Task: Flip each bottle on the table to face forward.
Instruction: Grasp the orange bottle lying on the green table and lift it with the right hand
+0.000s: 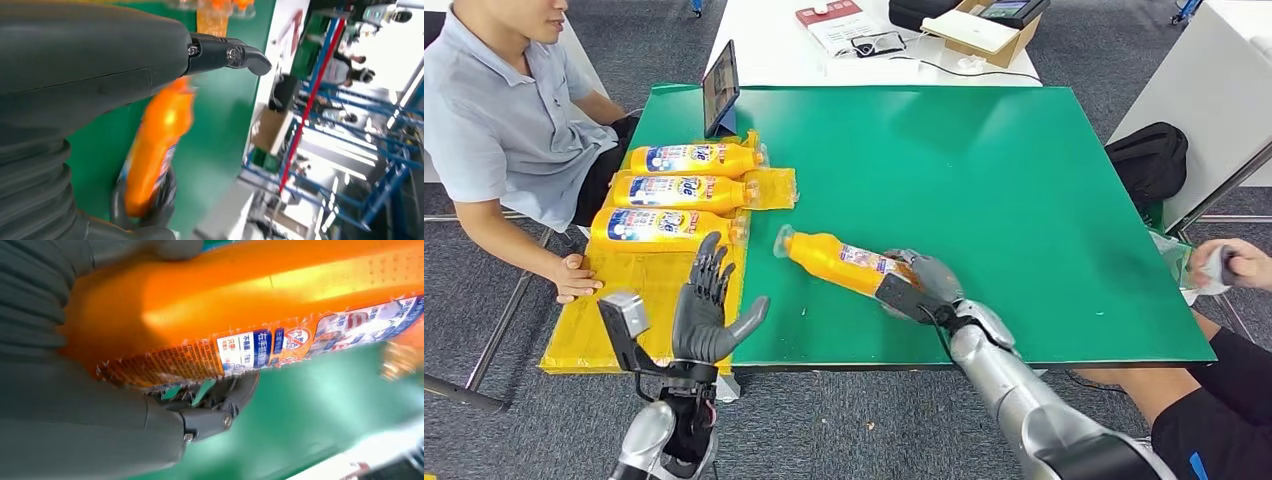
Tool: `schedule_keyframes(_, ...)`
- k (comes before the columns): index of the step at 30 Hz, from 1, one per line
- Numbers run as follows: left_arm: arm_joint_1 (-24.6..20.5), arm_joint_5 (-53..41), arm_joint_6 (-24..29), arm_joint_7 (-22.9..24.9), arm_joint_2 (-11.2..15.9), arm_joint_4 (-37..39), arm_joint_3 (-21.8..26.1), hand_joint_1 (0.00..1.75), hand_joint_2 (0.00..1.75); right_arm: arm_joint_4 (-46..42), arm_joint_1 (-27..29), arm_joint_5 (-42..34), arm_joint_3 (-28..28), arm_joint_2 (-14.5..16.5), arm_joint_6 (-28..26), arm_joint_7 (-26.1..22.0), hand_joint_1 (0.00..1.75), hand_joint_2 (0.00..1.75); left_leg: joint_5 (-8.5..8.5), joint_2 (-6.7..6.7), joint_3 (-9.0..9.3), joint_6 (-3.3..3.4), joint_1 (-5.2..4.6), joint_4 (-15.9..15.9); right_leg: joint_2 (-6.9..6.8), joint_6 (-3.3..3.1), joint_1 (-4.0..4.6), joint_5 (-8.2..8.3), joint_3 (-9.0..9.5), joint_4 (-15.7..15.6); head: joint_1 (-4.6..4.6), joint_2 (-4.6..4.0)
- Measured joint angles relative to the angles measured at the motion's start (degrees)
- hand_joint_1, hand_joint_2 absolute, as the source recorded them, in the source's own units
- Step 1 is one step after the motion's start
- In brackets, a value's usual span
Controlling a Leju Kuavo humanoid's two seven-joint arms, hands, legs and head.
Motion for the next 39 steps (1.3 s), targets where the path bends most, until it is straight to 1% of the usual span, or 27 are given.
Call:
schedule_keyframes(4,2.26,0.44,-2.89,-1.11,0.10,-0.27,0.26,0.00,1.75,-8.61,5.63,-8.80,-3.46,2.10,-1.60,-3.65,1.75,1.75,-0.01,-0.03,-0.07,-0.01,0.03,-0.01,-0.05,-0.02,0.03,-0.03,-0.05,0.00,0.01,0.00)
schedule_keyframes(5,2.71,0.65,-4.31,-1.90,0.14,-0.32,0.30,0.00,1.75,-11.36,7.20,-11.06,-4.13,2.72,-1.88,-4.42,1.75,1.75,-0.01,-0.02,-0.08,-0.01,0.03,-0.01,-0.04,-0.02,0.04,-0.04,-0.06,0.00,0.01,0.00)
schedule_keyframes(6,3.15,1.20,-6.63,-3.13,0.22,-0.49,0.31,0.00,1.75,-14.24,8.82,-13.28,-4.65,3.39,-2.04,-5.06,1.75,1.75,-0.02,-0.01,-0.09,-0.01,0.03,-0.02,-0.03,-0.03,0.04,-0.04,-0.06,0.00,0.01,0.00)
schedule_keyframes(9,4.69,2.16,-15.93,-7.15,0.60,-1.85,0.26,0.00,1.75,-23.24,13.74,-19.53,-5.37,5.81,-2.01,-5.67,1.75,1.75,-0.04,-0.01,-0.10,-0.02,0.03,-0.02,-0.03,-0.03,0.03,-0.06,-0.08,0.00,0.01,0.00)
schedule_keyframes(10,5.30,1.47,-17.73,-7.80,0.72,-2.37,0.24,0.00,1.75,-26.22,15.42,-21.29,-5.44,6.71,-2.01,-5.61,1.75,1.75,-0.06,-0.01,-0.10,-0.04,0.03,-0.02,-0.03,-0.03,0.03,-0.07,-0.09,-0.01,0.01,0.00)
schedule_keyframes(11,5.94,0.46,-18.52,-8.10,0.80,-2.80,0.21,0.00,1.75,-29.12,17.13,-22.70,-5.46,7.61,-2.05,-5.53,1.75,1.75,-0.07,-0.01,-0.10,-0.05,0.03,-0.03,-0.03,-0.03,0.03,-0.08,-0.10,-0.01,0.01,0.00)
schedule_keyframes(14,7.59,-2.68,-18.09,-7.86,1.01,-3.46,-0.04,0.00,1.75,-36.83,22.18,-24.78,-4.90,9.69,-2.38,-5.33,1.75,1.75,-0.09,-0.02,-0.11,-0.07,0.03,-0.04,-0.03,0.01,0.03,-0.14,-0.11,-0.02,0.02,0.00)
schedule_keyframes(17,8.36,-3.91,-18.10,-7.66,1.15,-3.56,-0.35,0.00,1.75,-41.91,25.82,-24.78,-3.11,10.71,-2.61,-5.41,1.75,1.75,-0.09,-0.01,-0.11,-0.07,0.03,-0.05,-0.01,0.04,0.02,-0.17,-0.10,-0.02,0.02,0.00)
schedule_keyframes(21,8.10,-4.09,-19.66,-8.29,1.17,-3.84,-1.03,0.00,1.75,-43.41,27.69,-21.47,2.10,10.82,-2.55,-6.28,1.75,1.75,-0.08,-0.01,-0.09,-0.08,0.03,-0.04,-0.01,0.04,0.02,-0.15,-0.09,-0.01,0.03,0.00)
schedule_keyframes(26,6.43,-5.73,-19.31,-8.63,1.13,-4.67,-1.56,0.00,1.75,-41.58,28.00,-18.15,9.25,11.38,-2.97,-7.53,1.75,1.75,-0.07,-0.01,-0.08,-0.09,0.04,-0.04,-0.01,0.04,0.03,-0.15,-0.09,0.00,0.02,0.00)
schedule_keyframes(31,4.48,-3.94,-18.02,-8.38,1.09,-6.70,-1.77,0.00,1.75,-38.73,27.08,-17.27,15.06,11.99,-6.27,-8.22,1.75,1.75,-0.07,-0.01,-0.09,-0.09,0.05,-0.04,-0.01,0.04,0.03,-0.15,-0.10,0.00,0.03,0.00)
schedule_keyframes(35,2.66,-1.35,-17.59,-6.35,1.28,-8.04,-2.03,0.00,1.75,-37.35,25.53,-17.64,20.57,11.33,-10.85,-8.33,1.75,1.75,-0.07,0.01,-0.08,-0.08,0.04,-0.04,0.00,0.05,0.02,-0.14,-0.10,0.00,0.04,0.00)
schedule_keyframes(39,1.73,0.06,-17.63,-4.95,2.23,-8.36,-1.90,0.00,1.75,-36.53,24.59,-18.14,24.32,10.68,-13.56,-8.33,1.75,1.75,-0.07,0.00,-0.07,-0.09,0.04,-0.04,0.00,0.06,0.02,-0.14,-0.10,0.00,0.03,0.00)
